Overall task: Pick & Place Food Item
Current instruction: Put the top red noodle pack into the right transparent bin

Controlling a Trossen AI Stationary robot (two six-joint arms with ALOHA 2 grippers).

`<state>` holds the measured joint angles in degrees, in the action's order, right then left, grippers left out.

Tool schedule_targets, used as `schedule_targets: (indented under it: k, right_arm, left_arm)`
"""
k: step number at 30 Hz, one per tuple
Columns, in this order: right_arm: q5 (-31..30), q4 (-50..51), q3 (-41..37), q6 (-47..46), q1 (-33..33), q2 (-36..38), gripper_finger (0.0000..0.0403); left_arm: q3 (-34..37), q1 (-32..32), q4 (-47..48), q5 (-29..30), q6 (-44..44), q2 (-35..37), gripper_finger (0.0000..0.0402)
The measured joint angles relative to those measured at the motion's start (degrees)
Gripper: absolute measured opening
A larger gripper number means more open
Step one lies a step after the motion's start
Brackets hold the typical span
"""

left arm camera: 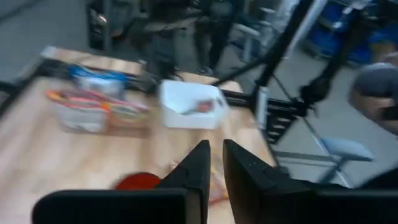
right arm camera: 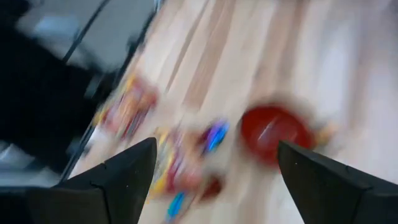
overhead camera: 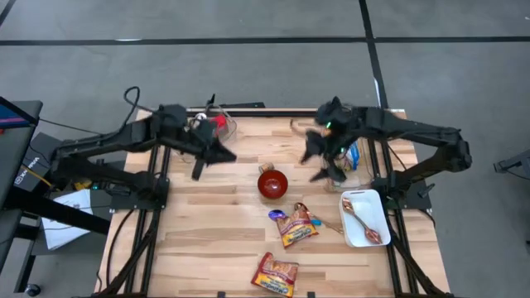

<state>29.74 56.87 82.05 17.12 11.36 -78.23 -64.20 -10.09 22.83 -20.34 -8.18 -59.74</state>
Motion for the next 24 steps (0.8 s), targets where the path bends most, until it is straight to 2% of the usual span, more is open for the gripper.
schedule_targets:
  k: [3,5,8,12,17,19,21,24]
  right_arm:
    - [0.3,1.4,-6.8,-1.6,-1.6,-0.1,0.0324]
    - [0.3,2.7,-11.9,-4.8,-2.4,-0.1,0.0324]
    - [0.2,2.9,-18.6,-11.0,-3.2,-0.1,0.0324]
    - [0.3,3.1,-25.5,-20.9,-5.6,0.7,0.0324]
    - [0.4,2.7,-27.7,-29.7,-12.2,3.1,0.0324]
    - [0.3,-1.9,-26.3,-32.3,-14.9,5.1,0.0324]
    - [-1.5,-9.5,-24.7,-33.7,-17.9,8.0,0.0324]
    - [-12.2,-25.5,-24.0,-30.7,-23.8,13.5,0.0324]
  left_arm:
    - [3.3,8.6,-2.8,3.2,-2.6,0.7,0.0046]
    - [6.0,15.5,-8.9,7.6,-2.3,0.6,0.0056]
    - [8.6,24.0,-13.6,15.8,2.0,0.6,0.008]
    - [9.0,33.6,-14.0,26.8,7.2,0.6,0.0125]
    - [9.0,43.7,-18.3,39.5,20.1,0.2,0.0182]
    - [9.3,45.9,-22.6,43.4,27.3,-0.5,0.0199]
    - [11.4,46.7,-29.1,44.9,34.2,-1.0,0.0213]
    - [15.3,45.9,-38.4,45.5,41.4,-1.5,0.0228]
